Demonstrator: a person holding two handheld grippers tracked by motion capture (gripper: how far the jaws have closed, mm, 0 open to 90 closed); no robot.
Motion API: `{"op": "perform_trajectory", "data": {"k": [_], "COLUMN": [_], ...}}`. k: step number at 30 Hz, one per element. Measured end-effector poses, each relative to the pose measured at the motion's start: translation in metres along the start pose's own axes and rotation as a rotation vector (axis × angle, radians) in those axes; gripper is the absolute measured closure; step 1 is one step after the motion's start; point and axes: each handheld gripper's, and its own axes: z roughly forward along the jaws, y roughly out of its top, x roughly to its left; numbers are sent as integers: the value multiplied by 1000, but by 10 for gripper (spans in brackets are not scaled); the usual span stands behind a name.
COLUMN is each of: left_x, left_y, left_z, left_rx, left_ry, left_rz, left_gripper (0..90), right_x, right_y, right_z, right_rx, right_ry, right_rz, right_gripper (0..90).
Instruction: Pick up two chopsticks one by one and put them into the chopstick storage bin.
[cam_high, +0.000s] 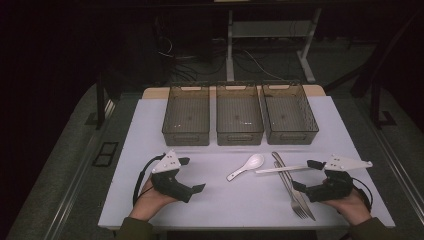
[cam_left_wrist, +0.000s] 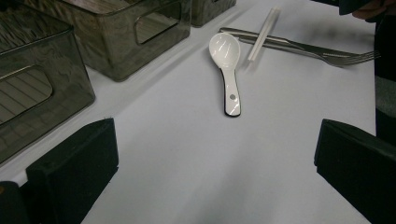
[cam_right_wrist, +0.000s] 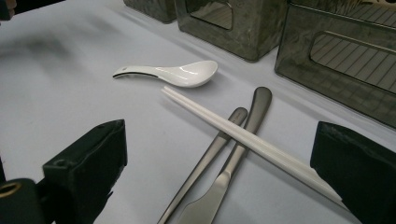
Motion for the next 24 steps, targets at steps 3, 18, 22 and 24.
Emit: {"op": "perform_trajectory", "data": {"k": [3, 18, 22, 24], "left_x": [0, 2, 2, 2], "left_y": [0, -3, -3, -3], "left_z": [-1, -3, -3, -3], "left_rx": [-2, 7, 11, 0], "left_ry": [3, 3, 1, 3], "left_rz": [-7, -18, -15, -24], "left_gripper": [0, 0, 0, 0], "right_x": [-1, -16, -27, -33], "right_y": [0, 7, 8, 9], "right_z": [0, -1, -2, -1], "right_rx": [6, 94, 116, 133], "right_ry": [4, -10, -10, -6], "right_rz": [1, -9, -8, -12], "right_gripper": [39, 97, 186, 197]}}
